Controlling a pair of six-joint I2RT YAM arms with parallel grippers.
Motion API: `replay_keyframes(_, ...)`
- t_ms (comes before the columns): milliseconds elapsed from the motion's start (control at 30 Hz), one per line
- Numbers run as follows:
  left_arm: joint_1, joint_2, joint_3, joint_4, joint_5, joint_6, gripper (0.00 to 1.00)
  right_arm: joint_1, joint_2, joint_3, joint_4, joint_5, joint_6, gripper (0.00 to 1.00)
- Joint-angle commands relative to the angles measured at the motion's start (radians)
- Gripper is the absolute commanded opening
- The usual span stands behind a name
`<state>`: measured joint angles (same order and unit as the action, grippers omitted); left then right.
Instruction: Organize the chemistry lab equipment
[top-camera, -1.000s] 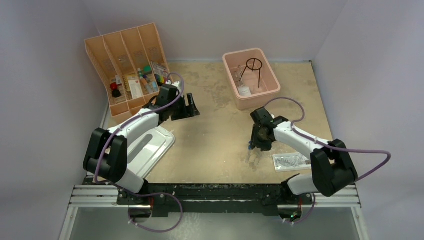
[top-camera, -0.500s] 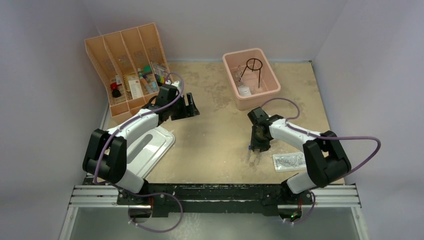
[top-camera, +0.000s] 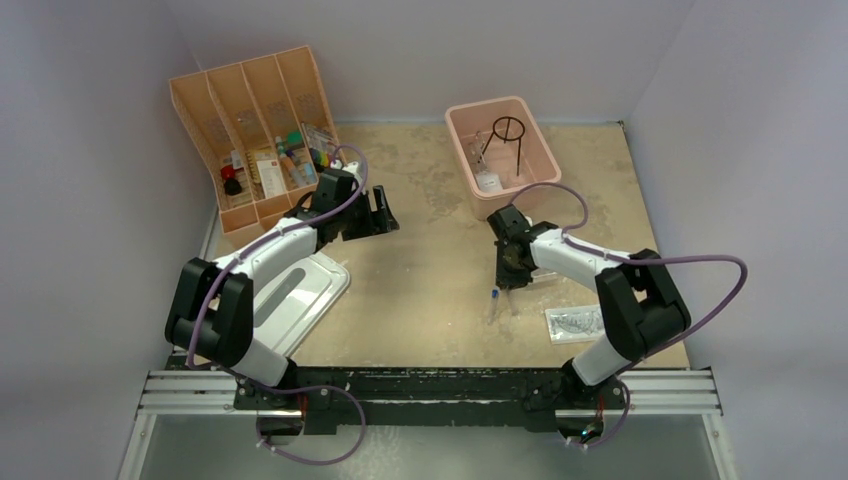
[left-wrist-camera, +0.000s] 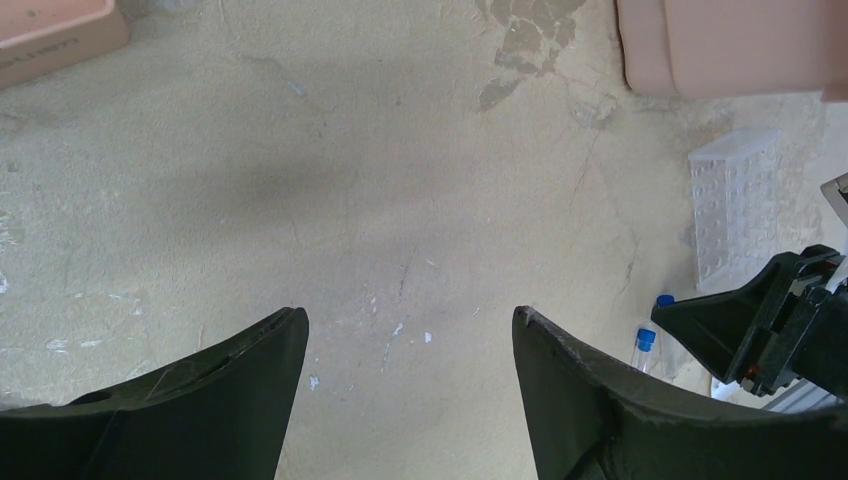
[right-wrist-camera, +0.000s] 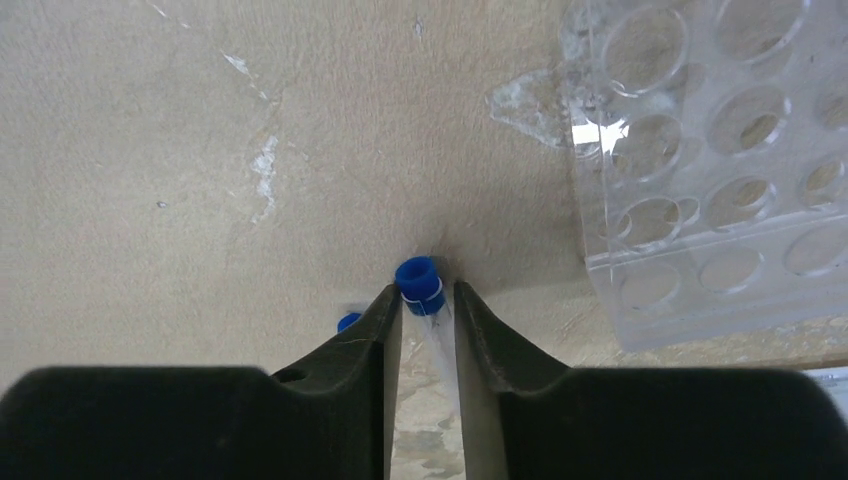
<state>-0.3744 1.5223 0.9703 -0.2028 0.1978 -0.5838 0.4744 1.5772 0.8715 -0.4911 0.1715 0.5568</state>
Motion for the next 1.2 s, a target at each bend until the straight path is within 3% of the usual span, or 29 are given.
replay_keyframes(0, -0.004, -0.045, 0.005, 0.036, 0.008, -0.004, 0.74, -0.003, 0.043, -0.027, 0.067, 0.079, -0.010, 0.24)
replay_keyframes(233, -0.006, -0.048, -0.002, 0.061, 0.047, -0.016, 0.74, -0.002, -0.045, 0.008, 0.041, 0.155, -0.005, 0.20)
replay_keyframes(633, -0.041, -0.092, -0.026, 0.138, 0.111, -0.051, 0.73, -0.002, -0.222, 0.054, 0.079, 0.089, 0.086, 0.20)
replay_keyframes(800, -0.123, -0.121, -0.039, 0.319, 0.196, -0.109, 0.71, -0.003, -0.289, 0.107, 0.130, -0.004, 0.168, 0.20)
replay_keyframes(1033, -0.265, -0.098, -0.118, 0.715, 0.179, -0.238, 0.66, -0.003, -0.335, 0.158, 0.256, -0.118, 0.308, 0.20)
replay_keyframes(1167, -0.316, -0.051, -0.100, 0.792, 0.199, -0.262, 0.59, -0.003, -0.342, 0.184, 0.298, -0.169, 0.340, 0.20)
